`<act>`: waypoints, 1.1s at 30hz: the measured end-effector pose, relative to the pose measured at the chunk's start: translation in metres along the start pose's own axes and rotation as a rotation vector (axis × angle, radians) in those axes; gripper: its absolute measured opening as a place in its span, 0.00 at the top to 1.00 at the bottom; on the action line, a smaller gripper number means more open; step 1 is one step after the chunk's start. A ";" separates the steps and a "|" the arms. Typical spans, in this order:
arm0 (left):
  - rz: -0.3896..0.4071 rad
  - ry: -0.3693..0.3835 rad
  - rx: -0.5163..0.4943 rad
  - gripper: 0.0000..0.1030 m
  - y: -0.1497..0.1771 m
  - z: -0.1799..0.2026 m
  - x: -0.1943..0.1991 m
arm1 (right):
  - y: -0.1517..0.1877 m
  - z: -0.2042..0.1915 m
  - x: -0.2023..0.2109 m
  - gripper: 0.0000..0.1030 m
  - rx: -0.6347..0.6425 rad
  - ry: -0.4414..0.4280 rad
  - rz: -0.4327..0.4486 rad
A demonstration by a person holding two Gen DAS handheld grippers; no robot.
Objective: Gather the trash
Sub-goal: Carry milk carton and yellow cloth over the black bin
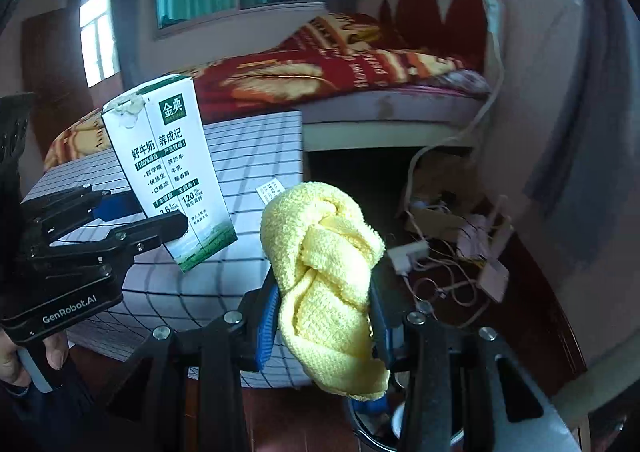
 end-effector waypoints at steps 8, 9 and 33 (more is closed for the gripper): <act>-0.031 0.077 -0.056 0.61 0.006 0.056 -0.017 | 0.038 0.057 0.006 0.59 -0.086 0.049 -0.027; -0.036 0.085 -0.061 0.61 0.006 0.062 -0.019 | 0.043 0.062 0.007 0.59 -0.092 0.053 -0.030; -0.158 0.190 -0.091 0.61 0.033 0.145 -0.100 | 0.124 0.154 -0.054 0.59 -0.205 0.059 -0.148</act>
Point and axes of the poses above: each gripper's, at about its wrist camera, not at the fingertips, and x roughly against the way its jaws point, z to its right, y to its underside, the point moved 8 cm from there along -x, roughly the way its jaws point, and after that the axes turned 15 degrees about -z, right-handed, at the moved point
